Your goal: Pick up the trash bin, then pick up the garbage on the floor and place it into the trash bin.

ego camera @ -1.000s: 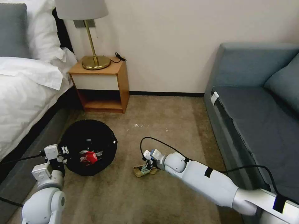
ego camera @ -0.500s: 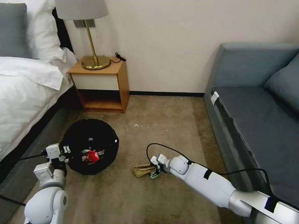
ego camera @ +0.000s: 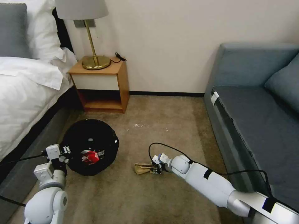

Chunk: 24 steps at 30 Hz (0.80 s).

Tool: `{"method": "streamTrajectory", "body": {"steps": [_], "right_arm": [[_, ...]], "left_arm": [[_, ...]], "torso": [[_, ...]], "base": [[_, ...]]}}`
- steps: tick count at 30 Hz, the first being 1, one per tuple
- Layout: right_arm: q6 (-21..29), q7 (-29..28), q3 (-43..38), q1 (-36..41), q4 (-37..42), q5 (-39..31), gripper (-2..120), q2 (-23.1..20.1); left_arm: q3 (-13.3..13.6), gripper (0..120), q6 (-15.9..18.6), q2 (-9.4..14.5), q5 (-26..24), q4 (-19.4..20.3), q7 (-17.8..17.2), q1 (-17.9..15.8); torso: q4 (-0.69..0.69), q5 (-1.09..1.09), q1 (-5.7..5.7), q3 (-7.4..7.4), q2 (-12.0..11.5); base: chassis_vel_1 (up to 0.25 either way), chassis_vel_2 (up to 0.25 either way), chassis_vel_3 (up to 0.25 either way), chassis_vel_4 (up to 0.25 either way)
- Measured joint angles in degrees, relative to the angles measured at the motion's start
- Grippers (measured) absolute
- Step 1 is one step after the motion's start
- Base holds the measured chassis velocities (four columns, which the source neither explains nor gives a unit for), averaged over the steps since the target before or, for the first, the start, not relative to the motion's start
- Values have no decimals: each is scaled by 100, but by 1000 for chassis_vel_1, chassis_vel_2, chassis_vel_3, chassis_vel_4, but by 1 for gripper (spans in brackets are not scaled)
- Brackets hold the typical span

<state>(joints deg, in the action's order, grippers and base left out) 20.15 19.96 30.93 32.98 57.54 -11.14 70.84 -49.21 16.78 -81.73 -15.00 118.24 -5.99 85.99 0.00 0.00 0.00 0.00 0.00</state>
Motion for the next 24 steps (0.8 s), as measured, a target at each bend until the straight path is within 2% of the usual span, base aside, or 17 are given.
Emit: {"method": "streamTrajectory", "body": {"steps": [6, 9, 12, 14, 17, 18, 24], "right_arm": [[-130, -166, -202, 90, 499, -214, 11, -108], [-383, -416, -575, 151, 989, -603, 0, -151], [-585, -595, -872, 155, 1364, -969, 0, -188], [-672, -800, -1069, 95, 1849, -1464, 0, -315], [-674, -807, -1075, 93, 1867, -1481, 0, -320], [-724, -960, -1223, 40, 2339, -1871, 0, -428], [-938, -1026, -1268, 44, 2882, -2077, 0, -506]], "left_arm": [[-8, 6, 7, 29, -8, 5, 2, 12], [-7, 6, 7, 52, -10, 6, 3, 14], [-4, 6, 8, 69, -14, 24, 5, 14], [-4, 6, 8, 101, -27, 26, 7, 14], [-4, 6, 8, 103, -29, 26, 7, 14], [-5, 6, 8, 129, -43, -7, 10, 14], [5, 6, 8, 155, -46, -41, 11, 16]], "torso": [[0, 0, 0, 0, 0], [0, 0, 0, 0, 0], [1, 0, 0, 0, 0], [0, -1, 0, 0, 0], [0, -1, 0, -1, 0], [0, -1, 0, -1, 0], [1, -1, 0, 0, 1]], "base": [[0, 0, 0, 0], [0, 0, 0, 0], [0, 0, 0, 0], [0, 0, 0, 0], [0, 0, 0, 0], [0, 0, 0, 0], [0, 0, 0, 0]]}}
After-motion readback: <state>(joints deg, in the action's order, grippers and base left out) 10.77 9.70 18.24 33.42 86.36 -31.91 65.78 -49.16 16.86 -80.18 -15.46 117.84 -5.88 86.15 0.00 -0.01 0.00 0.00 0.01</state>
